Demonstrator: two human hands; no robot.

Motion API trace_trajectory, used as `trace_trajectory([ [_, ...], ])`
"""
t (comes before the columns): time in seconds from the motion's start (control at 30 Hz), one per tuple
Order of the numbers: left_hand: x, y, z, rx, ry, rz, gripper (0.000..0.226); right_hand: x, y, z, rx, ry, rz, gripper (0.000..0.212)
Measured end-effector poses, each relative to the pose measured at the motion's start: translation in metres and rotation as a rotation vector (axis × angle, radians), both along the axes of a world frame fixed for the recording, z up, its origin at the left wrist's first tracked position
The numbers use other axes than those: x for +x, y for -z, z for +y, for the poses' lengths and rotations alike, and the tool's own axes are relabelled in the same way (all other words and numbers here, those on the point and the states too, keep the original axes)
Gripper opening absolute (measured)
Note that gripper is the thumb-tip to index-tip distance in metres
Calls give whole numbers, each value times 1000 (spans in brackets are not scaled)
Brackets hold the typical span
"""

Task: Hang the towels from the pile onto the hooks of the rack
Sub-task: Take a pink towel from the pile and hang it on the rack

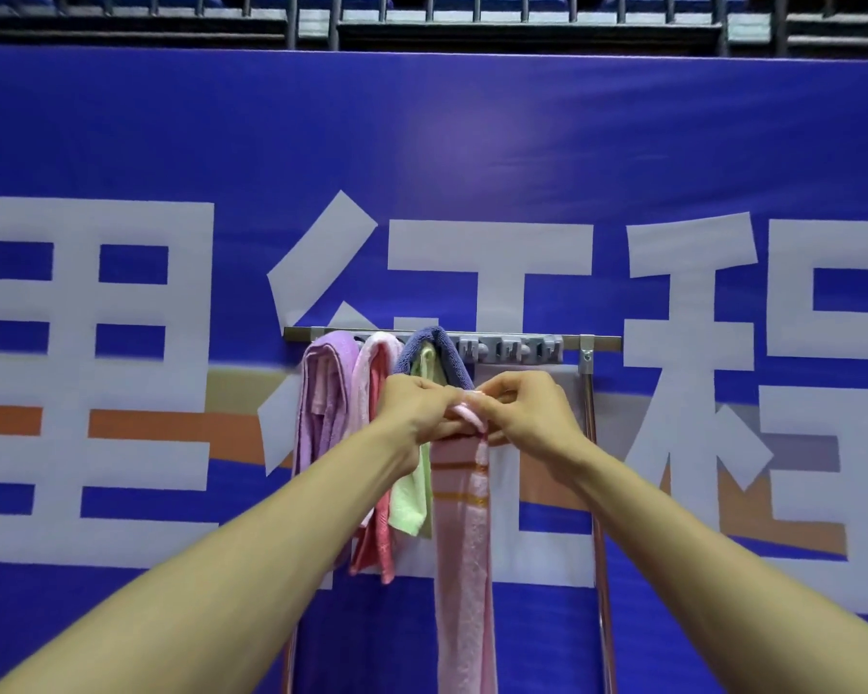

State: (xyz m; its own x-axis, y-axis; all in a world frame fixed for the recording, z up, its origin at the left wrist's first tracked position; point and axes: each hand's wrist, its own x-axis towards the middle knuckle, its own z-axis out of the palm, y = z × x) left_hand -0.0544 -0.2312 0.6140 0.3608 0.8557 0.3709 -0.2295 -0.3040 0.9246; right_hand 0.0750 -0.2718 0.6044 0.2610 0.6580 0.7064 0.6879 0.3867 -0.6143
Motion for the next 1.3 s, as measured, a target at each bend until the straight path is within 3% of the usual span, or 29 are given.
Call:
trace_trajectory([
  [0.27, -10, -10, -2, -94, 16, -22, 23, -9, -4, -5, 6, 57, -251, 24],
  [0.4, -19, -12, 2, -112, 48, 66, 30, -6, -7, -3, 10, 97, -324, 8],
  [0.5, -26, -9, 13, 8, -56, 218, 16, 0, -11, 3, 36, 96, -188, 10],
  [0.63, -32, 0, 19, 97, 21, 314, 40, 2, -19, -2, 75, -57, 5, 11],
  [0.73, -32, 5, 16, 64, 123, 262, 31, 4, -25, -8, 90, -119, 64, 5],
  [0.9, -15, -4, 10, 223, -27, 74, 23, 9, -30, -14, 49, -139, 226, 14],
  [1.0, -7, -10, 7, 358, -97, 130, 22, 10, -34, -16, 69, -153, 311, 12],
  [1.13, -2, -2, -1, 312, 24, 198, 15, 17, -36, -16, 66, -96, 273, 11],
  [1.3, 8, -8, 5, 341, -83, 56, 14, 21, -18, -19, 4, -218, 335, 29],
])
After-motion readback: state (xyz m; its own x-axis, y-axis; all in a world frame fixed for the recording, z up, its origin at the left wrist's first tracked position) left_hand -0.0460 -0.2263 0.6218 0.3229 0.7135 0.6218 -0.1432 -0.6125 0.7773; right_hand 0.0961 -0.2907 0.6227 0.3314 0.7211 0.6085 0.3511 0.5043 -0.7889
